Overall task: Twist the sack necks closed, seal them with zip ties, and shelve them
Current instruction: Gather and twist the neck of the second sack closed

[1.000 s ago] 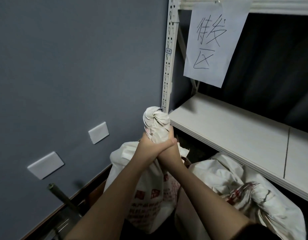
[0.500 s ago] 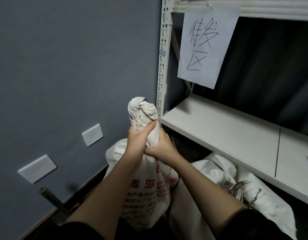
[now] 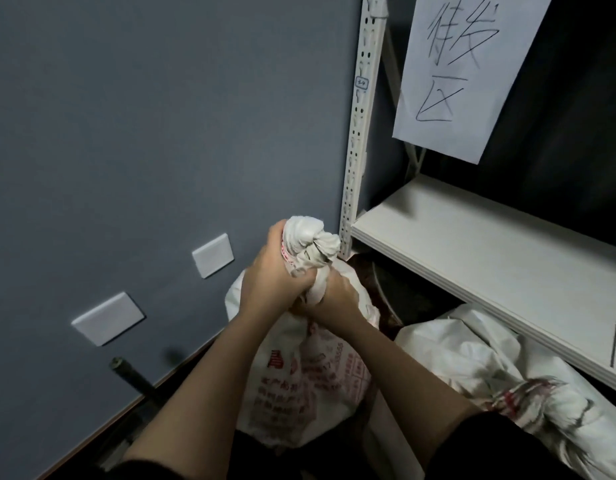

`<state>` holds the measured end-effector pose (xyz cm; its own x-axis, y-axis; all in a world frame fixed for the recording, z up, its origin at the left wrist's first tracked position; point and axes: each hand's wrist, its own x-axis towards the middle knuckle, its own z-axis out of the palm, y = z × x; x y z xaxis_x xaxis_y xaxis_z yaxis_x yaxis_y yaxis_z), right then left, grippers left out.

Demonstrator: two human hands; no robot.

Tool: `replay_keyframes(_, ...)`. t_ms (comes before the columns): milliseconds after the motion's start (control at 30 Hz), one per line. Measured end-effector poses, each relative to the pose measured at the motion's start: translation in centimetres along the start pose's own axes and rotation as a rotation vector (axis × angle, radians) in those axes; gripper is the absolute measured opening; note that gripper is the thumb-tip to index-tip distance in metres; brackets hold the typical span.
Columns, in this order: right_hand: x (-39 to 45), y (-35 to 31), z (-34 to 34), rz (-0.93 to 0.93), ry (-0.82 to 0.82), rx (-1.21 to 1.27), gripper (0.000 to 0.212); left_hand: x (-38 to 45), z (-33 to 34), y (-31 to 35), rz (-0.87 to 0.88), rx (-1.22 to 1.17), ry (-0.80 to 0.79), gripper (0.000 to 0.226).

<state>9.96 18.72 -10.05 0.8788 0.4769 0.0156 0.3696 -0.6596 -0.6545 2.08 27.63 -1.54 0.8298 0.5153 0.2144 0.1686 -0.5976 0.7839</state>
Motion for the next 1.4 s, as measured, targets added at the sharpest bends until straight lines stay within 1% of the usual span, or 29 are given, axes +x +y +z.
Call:
replay_keyframes(33, 0.3, 1.2, 1.4, 0.004, -0.035, -0.006, 0.095, 0.1, 0.2, -0.8, -0.007, 0.021, -0.018, 0.069)
replay_keyframes(100, 0.1, 2.7, 2.6, -0.001, -0.093, 0.022, 0.103, 0.3, 0.6, -2.3, -0.035, 0.031, -0.032, 0.057)
replay_keyframes(167, -0.3, 3.0, 2.5, -0.022, -0.119, 0.007, 0.101, 0.5, 1.0, -3.7, -0.075, 0.032, -0.033, 0.047)
replay_keyframes(200, -0.5, 2.9, 2.5, -0.022, -0.128, -0.010, 0.098, 0.6, 1.4, -4.3, -0.092, 0.023, -0.037, 0.047)
replay_keyframes(267, -0.7, 2.7, 3.2, 0.008, -0.099, -0.002, 0.083, 0.7, 2.2, -5.1, -0.127, -0.002, -0.033, 0.048)
replay_keyframes(300, -0.8, 2.7, 4.0, 0.031, -0.072, 0.029, 0.076, 0.7, 2.6, -5.3, -0.143, -0.012, -0.031, 0.048)
replay_keyframes(367, -1.2, 2.5, 5.1, 0.075, -0.068, 0.120, 0.071, 0.7, 3.2, -5.7, -0.162, -0.029, -0.034, 0.049)
replay_keyframes(433, -1.0, 2.7, 6.0, 0.071, -0.108, 0.190, 0.073, 0.7, 3.5, -6.1, -0.196, -0.042, -0.043, 0.050)
replay_keyframes(467, -0.5, 3.2, 6.6, 0.072, -0.149, 0.212, 0.078, 0.8, 3.5, -6.4, -0.222, -0.050, -0.043, 0.050)
replay_keyframes(533, 0.3, 3.7, 6.5, 0.056, -0.201, 0.254, 0.096, 1.0, 3.4, -6.9, -0.271, -0.078, -0.043, 0.049)
replay_keyframes(567, 0.4, 3.8, 6.1, 0.047, -0.214, 0.292, 0.100, 1.1, 3.3, -7.2, -0.289, -0.096, -0.043, 0.048)
replay_keyframes(600, 0.3, 3.6, 5.1, 0.055, -0.229, 0.363, 0.097, 1.1, 3.2, -7.3, -0.297, -0.109, -0.046, 0.051)
replay_keyframes(667, -0.2, 3.5, 3.8, 0.064, -0.283, 0.438, 0.085, 1.3, 3.2, -7.6, -0.300, -0.124, -0.062, 0.058)
replay_keyframes(733, -0.7, 4.3, 3.5, 0.023, -0.309, 0.386, 0.078, 1.3, 3.5, -7.8, -0.314, -0.137, -0.075, 0.065)
replay_keyframes(800, -0.8, 5.1, 4.0, -0.039, -0.269, 0.298, 0.073, 1.4, 3.7, -8.1, -0.348, -0.177, -0.058, 0.069)
replay_keyframes(900, -0.3, 4.9, 4.6, -0.089, -0.228, 0.213, 0.056, 1.6, 3.6, -8.6, -0.486, -0.254, 0.064, 0.059)
replay_keyframes(967, 0.3, 4.3, 4.8, -0.109, -0.182, 0.213, 0.048, 1.7, 3.2, -9.1, -0.563, -0.284, 0.130, 0.055)
replay_keyframes(1033, 0.9, 3.8, 5.1, -0.111, -0.152, 0.228, 0.045, 1.9, 3.3, -9.8, -0.587, -0.273, 0.106, 0.060)
replay_keyframes(1133, 1.0, 3.4, 5.8, -0.105, -0.127, 0.190, 0.041, 1.9, 3.9, -9.9, -0.572, -0.293, -0.008, 0.060)
replay_keyframes(1233, 1.4, 3.4, 6.4, -0.079, -0.090, 0.127, 0.036, 2.3, 4.6, -10.2, -0.533, -0.180, -0.088, 0.067)
replay_keyframes(1300, 1.7, 3.2, 6.8, -0.078, -0.076, 0.041, 0.035, 2.7, 4.7, -10.6, -0.497, -0.033, -0.117, 0.063)
replay_keyframes(1333, 1.8, 3.0, 6.9, -0.073, -0.057, -0.056, 0.035, 2.8, 4.7, -10.9, -0.484, 0.037, -0.119, 0.058)
replay_keyframes(1400, 1.7, 2.7, 7.4, -0.093, 0.076, -0.324, 0.032, 3.0, 4.7, -11.5, -0.456, 0.132, -0.098, 0.049)
